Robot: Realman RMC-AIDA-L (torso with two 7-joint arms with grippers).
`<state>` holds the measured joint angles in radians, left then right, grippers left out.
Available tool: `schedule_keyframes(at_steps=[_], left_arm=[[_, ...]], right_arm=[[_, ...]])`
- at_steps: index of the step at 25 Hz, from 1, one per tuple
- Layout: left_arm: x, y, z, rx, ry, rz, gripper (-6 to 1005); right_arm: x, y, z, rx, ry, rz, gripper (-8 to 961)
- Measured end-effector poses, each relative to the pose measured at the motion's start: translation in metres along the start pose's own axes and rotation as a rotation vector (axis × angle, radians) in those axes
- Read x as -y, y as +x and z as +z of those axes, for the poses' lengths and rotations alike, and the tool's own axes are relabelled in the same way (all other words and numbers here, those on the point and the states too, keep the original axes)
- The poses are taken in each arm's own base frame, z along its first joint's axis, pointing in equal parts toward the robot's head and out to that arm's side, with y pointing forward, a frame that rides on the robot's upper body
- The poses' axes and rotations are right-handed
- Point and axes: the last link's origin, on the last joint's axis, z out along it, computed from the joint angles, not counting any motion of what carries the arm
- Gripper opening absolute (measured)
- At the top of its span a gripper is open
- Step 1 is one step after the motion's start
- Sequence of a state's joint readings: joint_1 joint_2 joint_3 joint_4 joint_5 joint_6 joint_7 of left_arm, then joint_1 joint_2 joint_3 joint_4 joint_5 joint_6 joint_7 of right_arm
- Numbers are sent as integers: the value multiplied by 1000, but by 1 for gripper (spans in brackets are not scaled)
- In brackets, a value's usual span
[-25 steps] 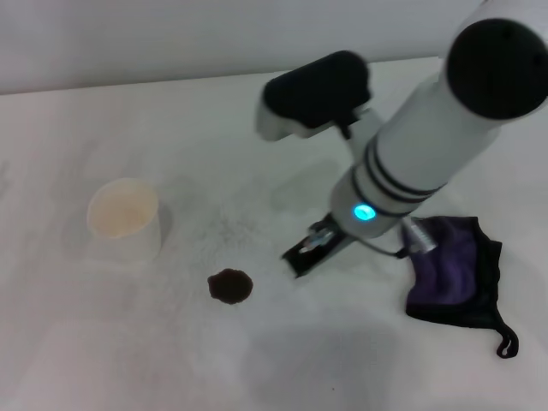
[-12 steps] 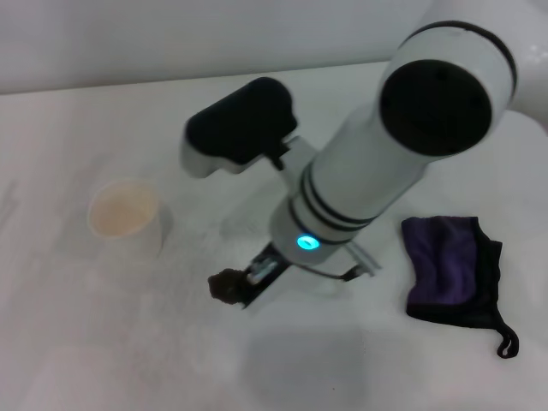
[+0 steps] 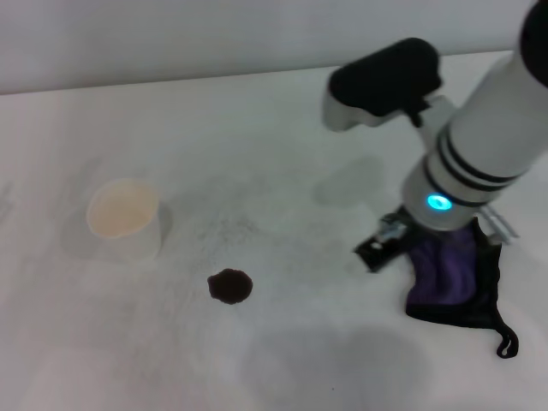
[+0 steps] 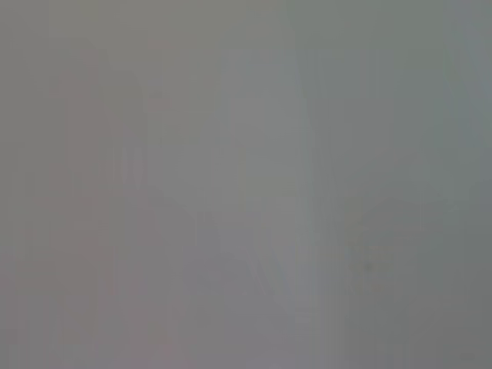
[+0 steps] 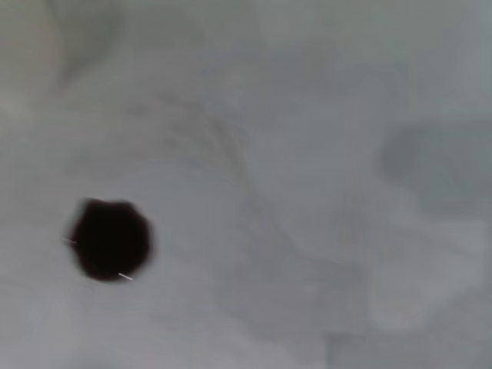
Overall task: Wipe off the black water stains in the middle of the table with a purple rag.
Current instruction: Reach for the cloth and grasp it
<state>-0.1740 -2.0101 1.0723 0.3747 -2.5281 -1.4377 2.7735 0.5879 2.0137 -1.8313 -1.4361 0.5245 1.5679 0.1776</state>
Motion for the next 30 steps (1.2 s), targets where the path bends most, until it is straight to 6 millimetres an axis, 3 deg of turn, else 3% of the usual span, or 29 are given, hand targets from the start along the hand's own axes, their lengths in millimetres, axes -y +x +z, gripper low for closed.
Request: schedule_keyframes(at_steps=[4, 15, 30], left_arm=[[0, -1, 3, 1, -2, -2, 877], [-3, -2, 12, 3, -14, -14, 877], [0, -4, 12, 17, -11, -12, 876]], right_arm=[[15, 10, 2, -55, 65, 30, 55], [45, 13, 12, -113, 170, 100, 429], [56, 8, 25, -138, 192, 128, 392]])
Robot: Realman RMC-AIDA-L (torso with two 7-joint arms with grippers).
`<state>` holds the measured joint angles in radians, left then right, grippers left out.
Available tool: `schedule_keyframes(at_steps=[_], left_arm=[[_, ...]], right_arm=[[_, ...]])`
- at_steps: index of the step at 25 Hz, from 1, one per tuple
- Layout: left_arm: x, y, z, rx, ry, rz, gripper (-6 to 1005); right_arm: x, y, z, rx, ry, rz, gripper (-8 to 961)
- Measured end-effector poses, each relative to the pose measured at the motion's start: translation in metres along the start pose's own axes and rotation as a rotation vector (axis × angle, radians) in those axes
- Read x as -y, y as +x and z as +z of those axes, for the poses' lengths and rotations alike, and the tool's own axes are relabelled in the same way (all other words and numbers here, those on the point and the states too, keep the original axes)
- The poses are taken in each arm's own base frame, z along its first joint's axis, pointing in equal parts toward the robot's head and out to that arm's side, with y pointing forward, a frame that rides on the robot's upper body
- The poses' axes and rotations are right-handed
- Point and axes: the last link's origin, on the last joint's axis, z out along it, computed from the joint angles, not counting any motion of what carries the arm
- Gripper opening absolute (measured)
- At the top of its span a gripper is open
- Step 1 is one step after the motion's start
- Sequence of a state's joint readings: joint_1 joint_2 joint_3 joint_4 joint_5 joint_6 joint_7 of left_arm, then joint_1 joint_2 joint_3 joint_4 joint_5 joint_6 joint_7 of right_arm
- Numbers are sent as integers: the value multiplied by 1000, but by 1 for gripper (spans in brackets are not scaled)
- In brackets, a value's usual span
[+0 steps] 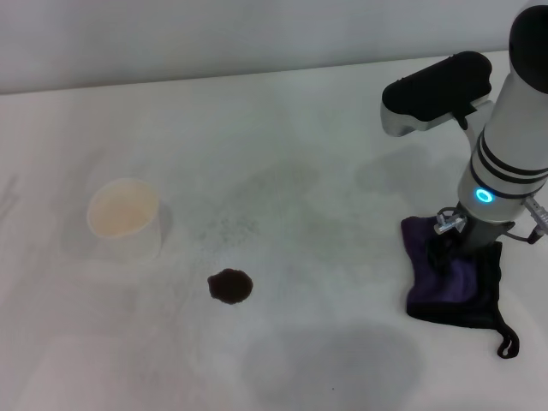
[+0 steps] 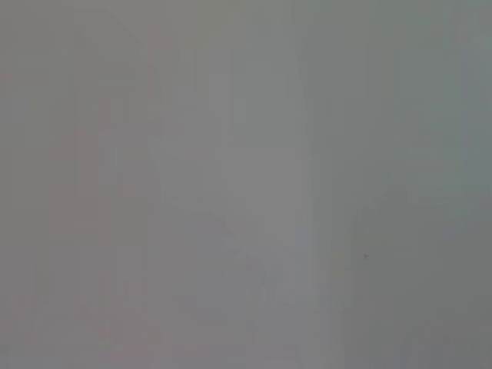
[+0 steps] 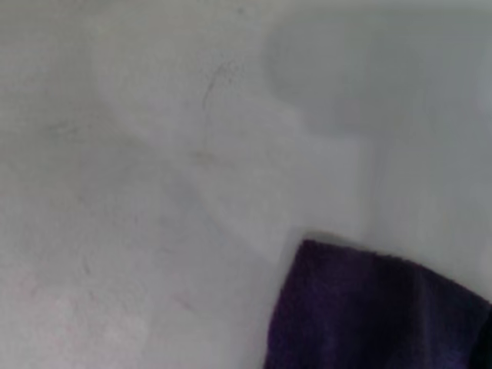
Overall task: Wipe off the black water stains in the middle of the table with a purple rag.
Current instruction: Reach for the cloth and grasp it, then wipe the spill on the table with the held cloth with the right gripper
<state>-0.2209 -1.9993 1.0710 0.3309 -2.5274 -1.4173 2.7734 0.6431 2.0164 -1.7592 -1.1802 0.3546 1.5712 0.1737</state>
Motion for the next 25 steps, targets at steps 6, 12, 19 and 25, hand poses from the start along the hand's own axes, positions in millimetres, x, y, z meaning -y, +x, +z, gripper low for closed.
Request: schedule_keyframes(at_steps=[6, 12, 19, 25], left_arm=[[2, 0, 0, 0, -1, 4, 876], [3, 1, 0, 0, 3, 6, 877], [3, 1, 0, -3, 4, 8, 877], [3, 3, 0, -10, -3, 11, 876]], right_arm=[[1, 0, 2, -5, 3, 2, 349], [3, 1, 4, -12, 19, 5, 208], [-28, -7, -14, 56, -45, -63, 72], [-81, -20, -31, 111, -127, -181, 49]])
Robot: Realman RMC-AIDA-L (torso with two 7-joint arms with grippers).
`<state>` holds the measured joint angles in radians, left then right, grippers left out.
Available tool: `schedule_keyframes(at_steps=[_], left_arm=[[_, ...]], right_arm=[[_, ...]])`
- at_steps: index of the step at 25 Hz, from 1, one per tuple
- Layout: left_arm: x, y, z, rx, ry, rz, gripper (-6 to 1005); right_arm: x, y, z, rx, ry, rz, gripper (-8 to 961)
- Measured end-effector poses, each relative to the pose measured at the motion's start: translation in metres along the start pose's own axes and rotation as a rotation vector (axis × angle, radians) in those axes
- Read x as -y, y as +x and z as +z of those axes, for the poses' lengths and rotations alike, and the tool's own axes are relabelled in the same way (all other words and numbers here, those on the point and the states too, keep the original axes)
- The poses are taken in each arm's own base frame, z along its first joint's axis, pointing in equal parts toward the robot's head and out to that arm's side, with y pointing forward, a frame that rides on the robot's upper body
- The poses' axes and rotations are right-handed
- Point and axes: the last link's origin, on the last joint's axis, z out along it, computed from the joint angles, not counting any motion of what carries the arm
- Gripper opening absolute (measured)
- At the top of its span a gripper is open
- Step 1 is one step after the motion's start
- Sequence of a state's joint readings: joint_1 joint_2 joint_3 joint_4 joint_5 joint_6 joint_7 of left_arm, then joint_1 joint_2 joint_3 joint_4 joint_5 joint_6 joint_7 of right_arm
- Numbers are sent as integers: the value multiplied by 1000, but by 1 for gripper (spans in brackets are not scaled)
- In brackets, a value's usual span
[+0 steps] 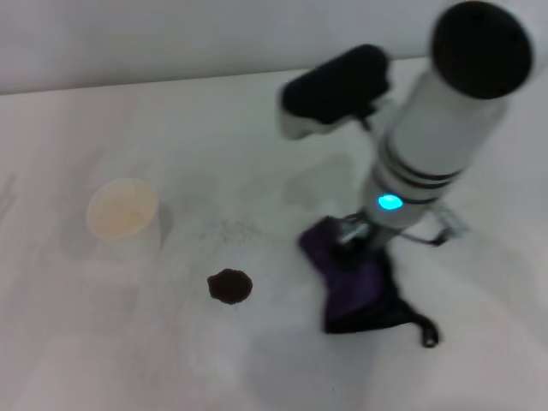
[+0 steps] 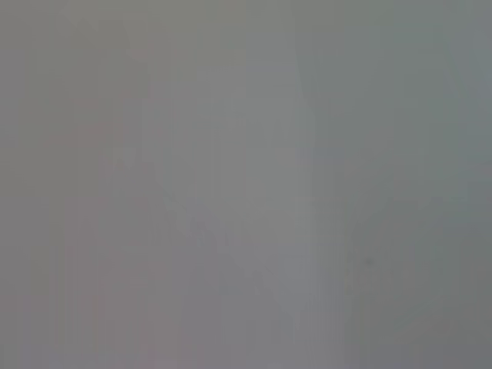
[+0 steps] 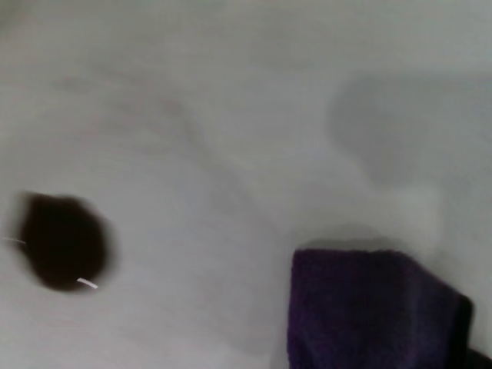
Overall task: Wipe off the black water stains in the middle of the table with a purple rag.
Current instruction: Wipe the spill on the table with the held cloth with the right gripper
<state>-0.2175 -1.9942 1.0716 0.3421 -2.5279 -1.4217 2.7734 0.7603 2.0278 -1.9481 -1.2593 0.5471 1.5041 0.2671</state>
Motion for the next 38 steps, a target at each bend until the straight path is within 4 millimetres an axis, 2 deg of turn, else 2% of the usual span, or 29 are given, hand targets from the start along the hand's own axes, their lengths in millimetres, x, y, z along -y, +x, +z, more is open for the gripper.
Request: schedule_keyframes(at_steps=[4, 9, 13, 17, 22, 27, 33, 35, 38], left_arm=[[0, 1, -1, -4, -2, 1, 876], [1, 3, -3, -10, 0, 10, 876], [1, 4, -7, -11, -4, 16, 876], [1, 5, -12, -13, -3, 17, 877], [1, 4, -15, -9, -1, 15, 877], [1, 2, -16, 1, 4, 10, 877], [1, 1, -15, 5, 14, 6, 877], [0, 0, -15, 5, 15, 5, 877], [-1, 0, -14, 2, 17, 6, 876]], right_arm=[[-39, -14, -4, 49, -85, -92, 45], [-76, -26, -3, 104, -179, -180, 45], [-101, -27, -2, 127, -265, -252, 44], [-113, -27, -2, 148, -344, -302, 44], [-98, -32, 3, 149, -294, -276, 44], [-64, -40, 5, 139, -157, -210, 44], [-25, -38, 8, 96, 15, -120, 43], [-22, -36, 11, 84, 28, -116, 43], [-36, -34, 12, 80, -14, -146, 44]])
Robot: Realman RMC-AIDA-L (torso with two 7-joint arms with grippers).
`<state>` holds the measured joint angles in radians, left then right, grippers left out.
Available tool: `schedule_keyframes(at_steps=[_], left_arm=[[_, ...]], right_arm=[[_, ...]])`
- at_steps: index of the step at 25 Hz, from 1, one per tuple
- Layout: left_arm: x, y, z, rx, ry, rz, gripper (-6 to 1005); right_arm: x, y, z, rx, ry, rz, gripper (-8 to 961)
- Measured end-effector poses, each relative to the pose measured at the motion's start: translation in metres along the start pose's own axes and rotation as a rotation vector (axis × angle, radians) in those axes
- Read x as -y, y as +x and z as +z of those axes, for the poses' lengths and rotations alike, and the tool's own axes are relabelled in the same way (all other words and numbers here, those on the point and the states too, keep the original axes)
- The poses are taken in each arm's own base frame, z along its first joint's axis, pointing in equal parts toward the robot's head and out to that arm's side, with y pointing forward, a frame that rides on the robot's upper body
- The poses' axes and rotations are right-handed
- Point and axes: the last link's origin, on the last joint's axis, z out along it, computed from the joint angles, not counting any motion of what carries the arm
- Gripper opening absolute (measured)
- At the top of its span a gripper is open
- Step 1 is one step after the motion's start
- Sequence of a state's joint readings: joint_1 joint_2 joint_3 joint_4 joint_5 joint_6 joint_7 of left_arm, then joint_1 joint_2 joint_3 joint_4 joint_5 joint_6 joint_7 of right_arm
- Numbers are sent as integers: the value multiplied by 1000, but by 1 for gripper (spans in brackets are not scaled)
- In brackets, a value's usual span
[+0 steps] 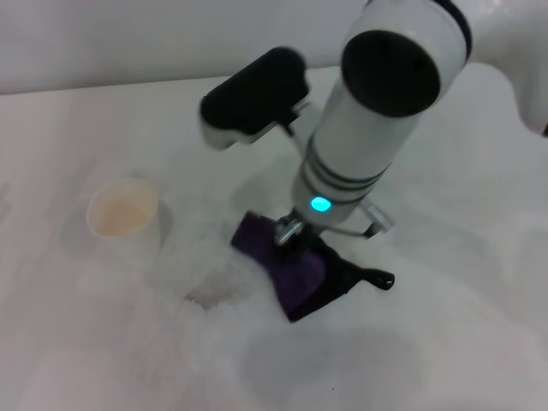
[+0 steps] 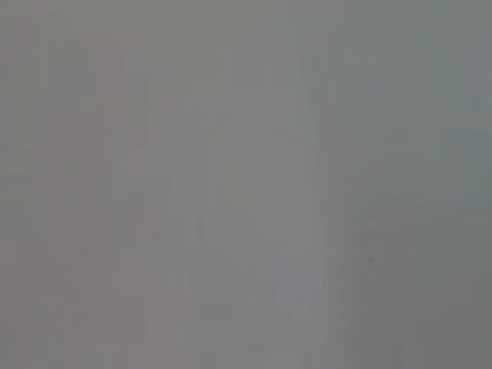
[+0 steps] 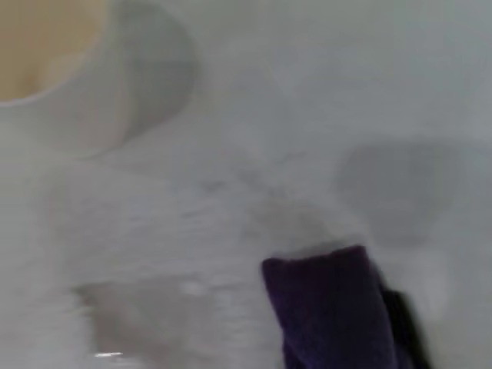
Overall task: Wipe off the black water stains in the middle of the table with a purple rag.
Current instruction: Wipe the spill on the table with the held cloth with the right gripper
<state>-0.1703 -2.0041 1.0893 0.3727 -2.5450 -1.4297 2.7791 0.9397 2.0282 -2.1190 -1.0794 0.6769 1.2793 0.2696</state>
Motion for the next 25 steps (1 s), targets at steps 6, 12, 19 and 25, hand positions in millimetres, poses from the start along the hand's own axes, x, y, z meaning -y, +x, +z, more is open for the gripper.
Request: schedule_keyframes(at_steps=[6, 12, 19, 25], left_arm=[[-2, 1, 1, -8, 7, 13, 876], [-3, 2, 0, -21, 18, 8, 876], [-3, 1, -2, -18, 26, 5, 877], [2, 0, -2, -10, 55, 4, 877]], right_arm=[[-48, -4, 0, 30, -175, -113, 45], [-77, -6, -4, 62, -303, -192, 42], [-79, -14, -4, 91, -336, -226, 42], [-42, -19, 5, 75, -228, -153, 43]])
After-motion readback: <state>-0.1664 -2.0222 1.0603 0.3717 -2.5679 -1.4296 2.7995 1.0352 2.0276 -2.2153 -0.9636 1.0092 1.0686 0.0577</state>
